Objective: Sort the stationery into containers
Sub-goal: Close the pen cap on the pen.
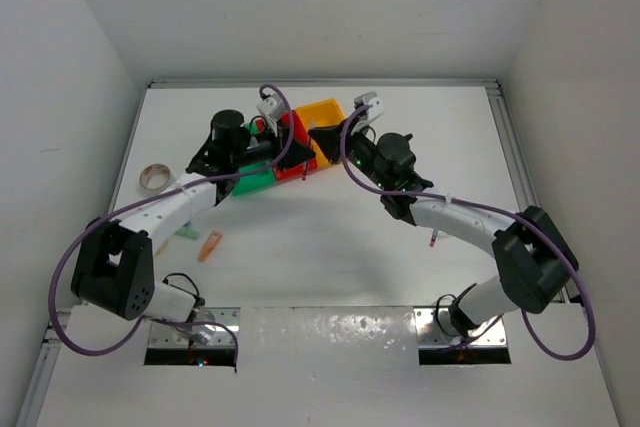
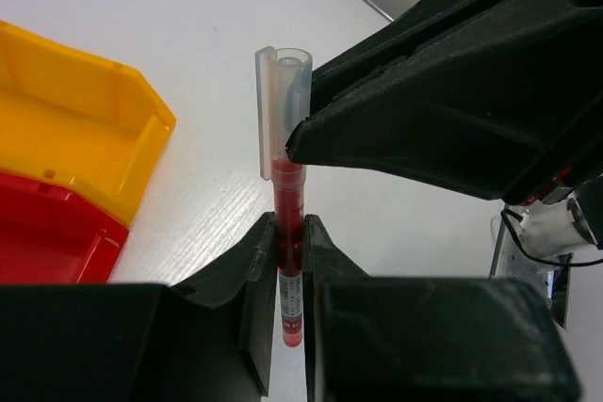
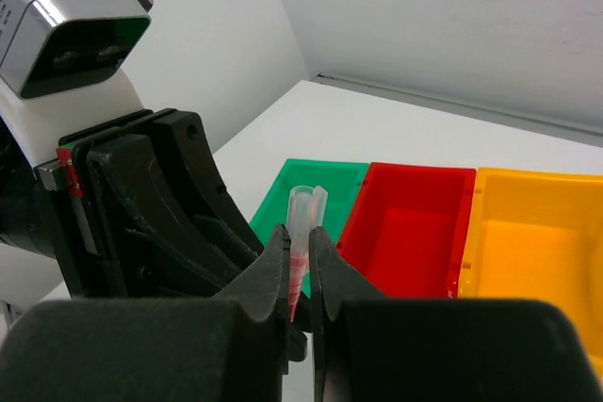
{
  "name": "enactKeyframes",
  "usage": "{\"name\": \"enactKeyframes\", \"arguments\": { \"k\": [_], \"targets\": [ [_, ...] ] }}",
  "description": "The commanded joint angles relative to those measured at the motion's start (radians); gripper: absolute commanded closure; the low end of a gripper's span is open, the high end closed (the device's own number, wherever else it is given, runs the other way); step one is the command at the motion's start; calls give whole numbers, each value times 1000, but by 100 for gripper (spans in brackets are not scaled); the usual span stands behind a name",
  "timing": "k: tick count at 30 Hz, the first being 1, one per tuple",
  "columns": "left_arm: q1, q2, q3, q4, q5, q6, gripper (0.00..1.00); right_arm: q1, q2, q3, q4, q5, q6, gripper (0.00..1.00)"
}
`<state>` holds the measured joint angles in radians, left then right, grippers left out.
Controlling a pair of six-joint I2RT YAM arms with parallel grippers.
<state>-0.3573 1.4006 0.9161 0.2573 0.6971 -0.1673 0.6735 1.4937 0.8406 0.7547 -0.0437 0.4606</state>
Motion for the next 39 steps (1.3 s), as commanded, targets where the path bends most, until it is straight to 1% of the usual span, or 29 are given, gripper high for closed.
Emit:
{"name": "enactKeyframes", "arguments": {
  "k": [1,9,13,16,18,21,26,28,29,30,32,33,34,35,36,37,38,39],
  "targets": [
    [32,-34,50,264,-7,-6,100,32,23,-80,-163,-48,-14,100],
    [58,-40,53,301,1,-3,100,37,30,-143,-207,-7,-43,100],
    [61,-40,63,332,7,0,100,50,69,-144,-221,-5,-56,100],
    [57,-37,67,353,13,2,100,61,91,-150,-187,-7,-36,100],
    [52,-35,69,349,24,31,100,63,102,-159,-154,-7,-27,100],
    [52,-34,63,310,28,42,100,63,74,-166,-150,15,-30,100],
    [55,-48,46,292,25,55,100,14,2,-190,-178,16,-39,100],
    [54,-48,47,286,24,60,100,-8,-41,-175,-224,13,-72,100],
    [54,-48,46,280,24,61,100,-14,-61,-160,-251,13,-73,97],
    [54,-48,46,261,24,71,100,-23,-102,-141,-314,7,-98,84],
    [50,-48,38,234,21,93,100,-49,-147,-77,-359,-13,-143,71],
    [49,-46,35,203,19,101,100,-57,-167,-48,-389,-39,-158,63],
    [46,-46,32,186,18,109,100,-67,-193,10,-408,-53,-175,48],
    [37,-46,26,168,10,120,100,-74,-200,46,-425,-65,-190,42],
    [34,-46,23,142,5,138,100,-75,-201,83,-457,-94,-213,39],
    [29,-46,21,131,5,146,100,-75,-191,159,-475,-103,-220,38],
    [20,-46,17,120,4,159,100,-75,-181,198,-488,-113,-220,41],
    [15,-46,15,105,2,161,100,-77,-170,227,-500,-123,-212,47]
  ]
}}
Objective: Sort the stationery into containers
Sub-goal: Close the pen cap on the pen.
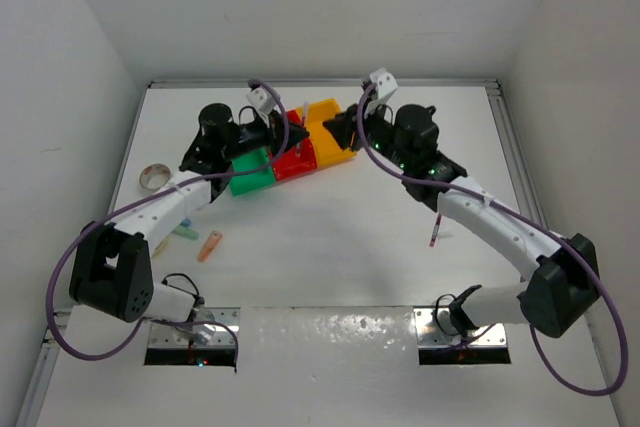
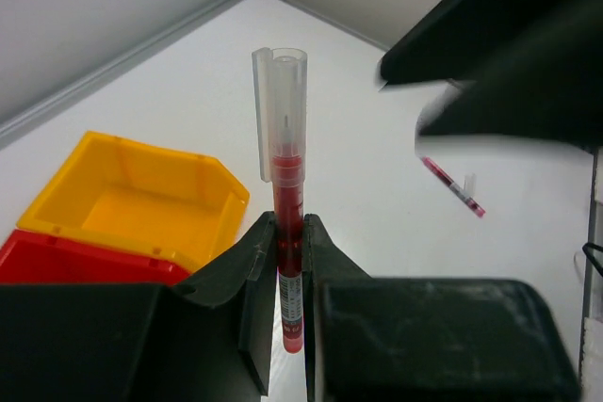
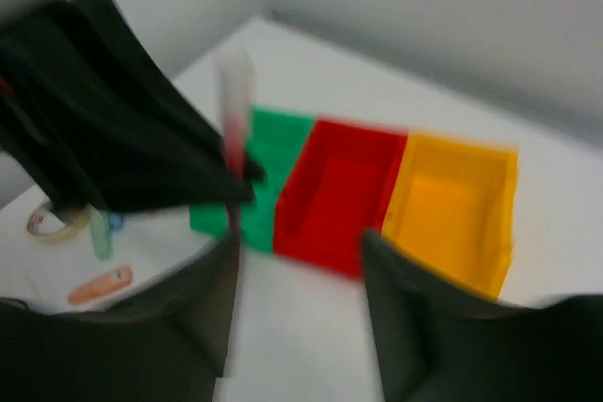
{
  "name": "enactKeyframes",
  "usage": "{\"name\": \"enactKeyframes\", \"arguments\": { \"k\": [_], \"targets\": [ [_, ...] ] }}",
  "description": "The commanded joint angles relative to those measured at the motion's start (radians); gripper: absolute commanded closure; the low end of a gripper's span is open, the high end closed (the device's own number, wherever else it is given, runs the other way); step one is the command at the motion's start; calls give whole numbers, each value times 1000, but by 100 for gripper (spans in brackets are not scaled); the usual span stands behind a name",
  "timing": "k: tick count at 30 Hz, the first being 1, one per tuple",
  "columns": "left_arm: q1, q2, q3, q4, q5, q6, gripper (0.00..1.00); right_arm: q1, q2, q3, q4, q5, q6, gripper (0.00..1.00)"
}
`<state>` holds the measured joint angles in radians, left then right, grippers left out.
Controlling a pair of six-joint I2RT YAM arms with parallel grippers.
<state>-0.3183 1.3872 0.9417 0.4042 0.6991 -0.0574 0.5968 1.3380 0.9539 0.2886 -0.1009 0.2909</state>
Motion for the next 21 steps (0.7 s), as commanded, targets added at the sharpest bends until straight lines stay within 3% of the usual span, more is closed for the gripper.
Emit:
{"name": "enactKeyframes", "arguments": {
  "k": [1,3,4,7,11,16,20,21],
  "targets": [
    [-30,-33,-9,-53,-4,51,100,1,10,162,-31,-86,-32,69],
    [-42,-34,-14,-65,-7,82,100,1,33,187,12,-106,-1,76],
    [-45,-36,-14,-65,-6,82,100,1,53,200,29,-123,17,65],
    [-51,-37,-14,-62,-10,83,100,6,88,212,90,-148,48,46],
    [-53,-39,-12,-64,-7,82,100,21,127,240,99,-168,63,41],
    [-59,-39,-17,-64,-4,79,100,26,162,243,122,-157,85,42],
    [-62,-39,-20,-58,-3,74,100,28,187,250,138,-158,105,55],
    [-62,-40,-20,-56,-3,74,100,28,194,246,141,-160,111,64]
  ]
}}
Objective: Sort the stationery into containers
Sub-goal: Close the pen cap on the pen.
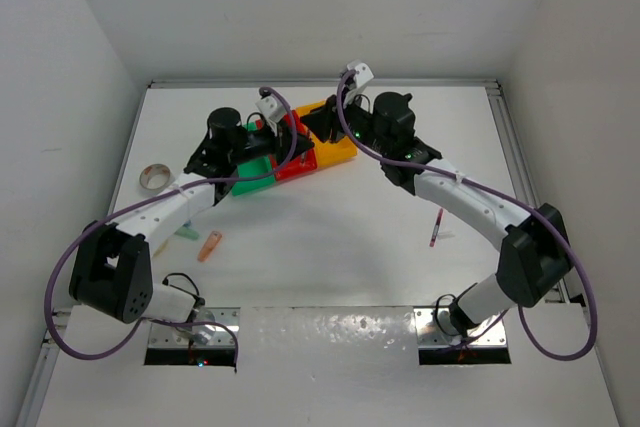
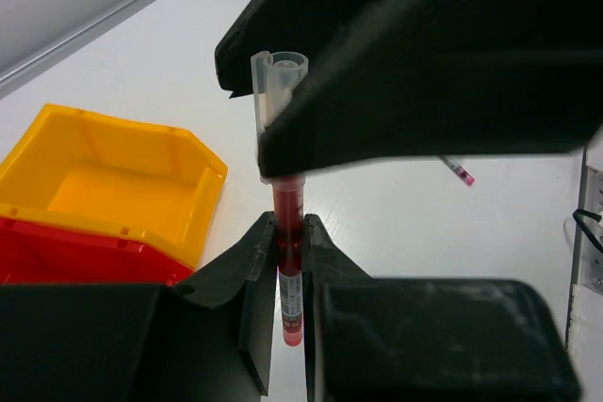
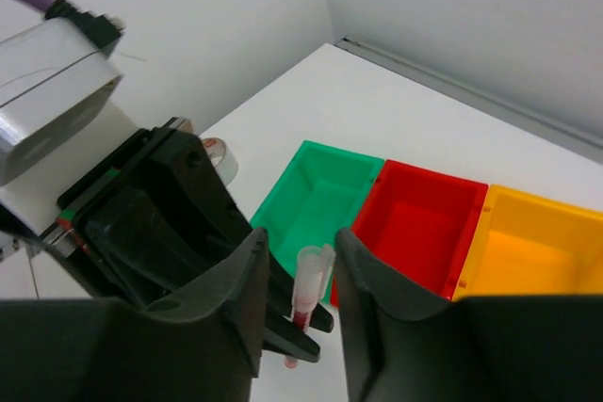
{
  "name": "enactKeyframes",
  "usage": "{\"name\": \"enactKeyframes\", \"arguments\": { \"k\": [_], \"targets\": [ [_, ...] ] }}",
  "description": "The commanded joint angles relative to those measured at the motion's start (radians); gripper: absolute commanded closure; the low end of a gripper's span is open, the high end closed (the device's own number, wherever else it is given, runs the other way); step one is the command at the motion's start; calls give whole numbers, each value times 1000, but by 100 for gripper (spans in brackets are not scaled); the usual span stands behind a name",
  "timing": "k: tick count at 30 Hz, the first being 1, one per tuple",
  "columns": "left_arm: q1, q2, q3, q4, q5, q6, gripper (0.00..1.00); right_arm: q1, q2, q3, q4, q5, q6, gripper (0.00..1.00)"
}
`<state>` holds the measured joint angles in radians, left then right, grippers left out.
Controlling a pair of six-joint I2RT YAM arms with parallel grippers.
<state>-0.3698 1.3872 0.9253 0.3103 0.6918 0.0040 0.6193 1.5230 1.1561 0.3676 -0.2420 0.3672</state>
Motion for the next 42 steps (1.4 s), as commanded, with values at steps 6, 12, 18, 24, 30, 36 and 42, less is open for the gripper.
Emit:
{"name": "enactKeyframes", "arguments": {
  "k": [6,12,18,24,30,36,42],
  "targets": [
    [-9,-42,12,82,-11,-39,100,7,23,5,70,-16,68,88],
    [-4,-42,49,131,-32,-105,100,22,37,-56,68,22,38,100],
    [22,-36,72,171,-25,-137,100,115,35,-232,119,200,-45,100],
    [34,-34,79,208,-51,-122,100,164,51,-331,129,288,-63,100],
    [35,-33,81,197,-46,-104,100,166,55,-352,136,296,-57,100],
    [34,-39,72,182,-44,-91,100,166,58,-329,128,283,-65,100],
    [16,-47,38,110,24,-56,100,163,46,-266,113,248,-70,91]
  ]
}}
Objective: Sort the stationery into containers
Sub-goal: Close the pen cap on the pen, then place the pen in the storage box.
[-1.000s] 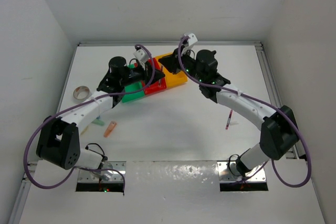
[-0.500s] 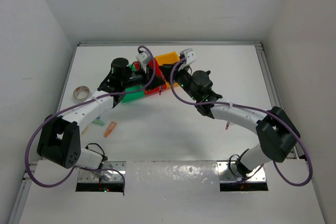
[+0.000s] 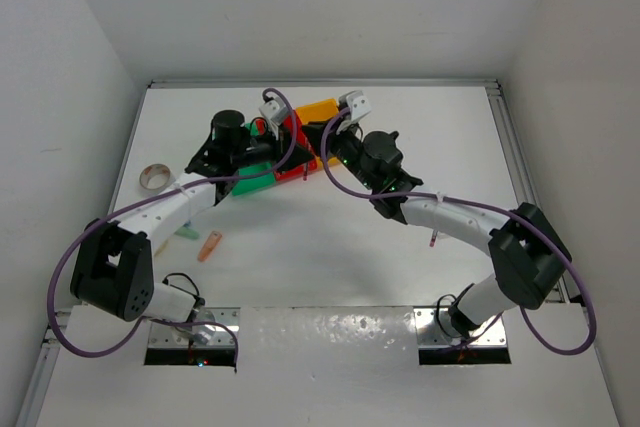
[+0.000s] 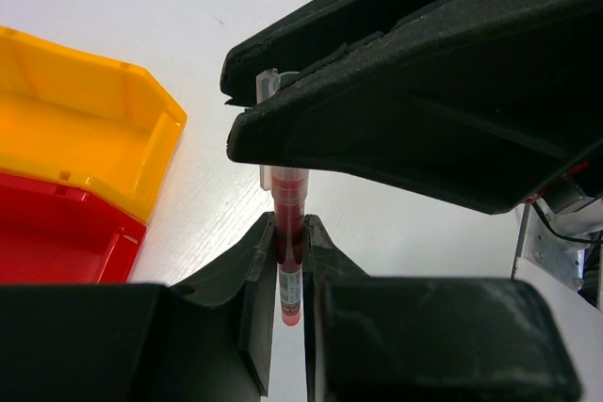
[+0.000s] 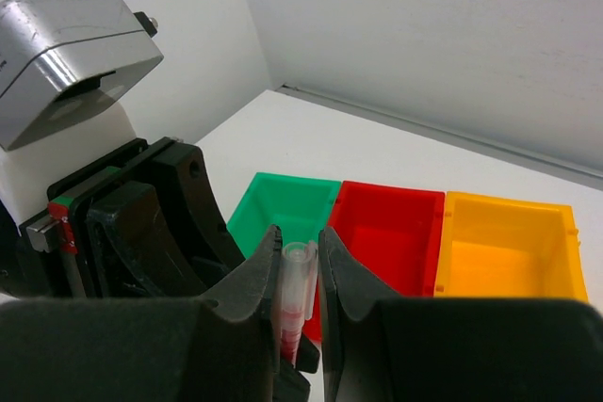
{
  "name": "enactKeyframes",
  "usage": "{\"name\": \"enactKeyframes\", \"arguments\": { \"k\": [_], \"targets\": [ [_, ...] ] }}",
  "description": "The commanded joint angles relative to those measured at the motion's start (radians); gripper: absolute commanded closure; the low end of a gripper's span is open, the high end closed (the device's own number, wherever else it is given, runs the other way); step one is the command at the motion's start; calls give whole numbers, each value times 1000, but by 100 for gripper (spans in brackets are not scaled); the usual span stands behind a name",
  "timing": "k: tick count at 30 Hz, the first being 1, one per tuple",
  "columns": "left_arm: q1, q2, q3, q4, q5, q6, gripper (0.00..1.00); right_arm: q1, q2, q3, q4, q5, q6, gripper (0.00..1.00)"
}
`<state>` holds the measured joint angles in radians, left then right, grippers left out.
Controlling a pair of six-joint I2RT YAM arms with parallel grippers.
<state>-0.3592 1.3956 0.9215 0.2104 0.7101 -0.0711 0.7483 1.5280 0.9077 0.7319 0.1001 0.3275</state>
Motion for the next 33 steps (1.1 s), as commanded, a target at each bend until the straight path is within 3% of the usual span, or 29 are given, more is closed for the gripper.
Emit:
{"name": "enactKeyframes", "arguments": {
  "k": [1,8,13,16,18,19,20,23,27,28,29,31,32,33],
  "targets": [
    [2,-56,36,201,11,28,100,30,38,-7,-252,-94,-28,89],
    [-3,-70,19,158,49,42,100,8,0,66,-281,-142,-53,85],
    [-1,-70,22,164,48,40,100,-1,-8,51,-295,-132,-45,64],
    [-1,-69,22,139,58,56,100,-3,-17,54,-295,-129,-44,59],
    [-1,-70,19,130,69,54,100,-4,-20,56,-292,-129,-45,63],
    [-3,-70,19,130,72,54,100,-6,-23,54,-284,-126,-44,70],
    [-6,-72,17,130,74,51,100,-6,-25,56,-281,-123,-47,82],
    [-6,-75,14,136,62,42,100,-6,-26,62,-278,-122,-58,98],
    [-4,-75,10,158,42,27,100,-13,-23,65,-273,-131,-45,100],
    [-6,-75,8,159,32,22,97,-17,-23,68,-273,-131,-45,100],
    [-6,-75,5,168,26,21,80,-17,-22,71,-275,-131,-44,100],
    [-3,-75,-3,176,14,17,59,-26,-14,79,-275,-131,-36,100],
    [0,-75,-4,179,9,19,41,-36,-11,83,-275,-129,-27,100],
    [0,-75,-6,178,6,22,31,-46,-8,86,-275,-129,-25,100]
  ]
}}
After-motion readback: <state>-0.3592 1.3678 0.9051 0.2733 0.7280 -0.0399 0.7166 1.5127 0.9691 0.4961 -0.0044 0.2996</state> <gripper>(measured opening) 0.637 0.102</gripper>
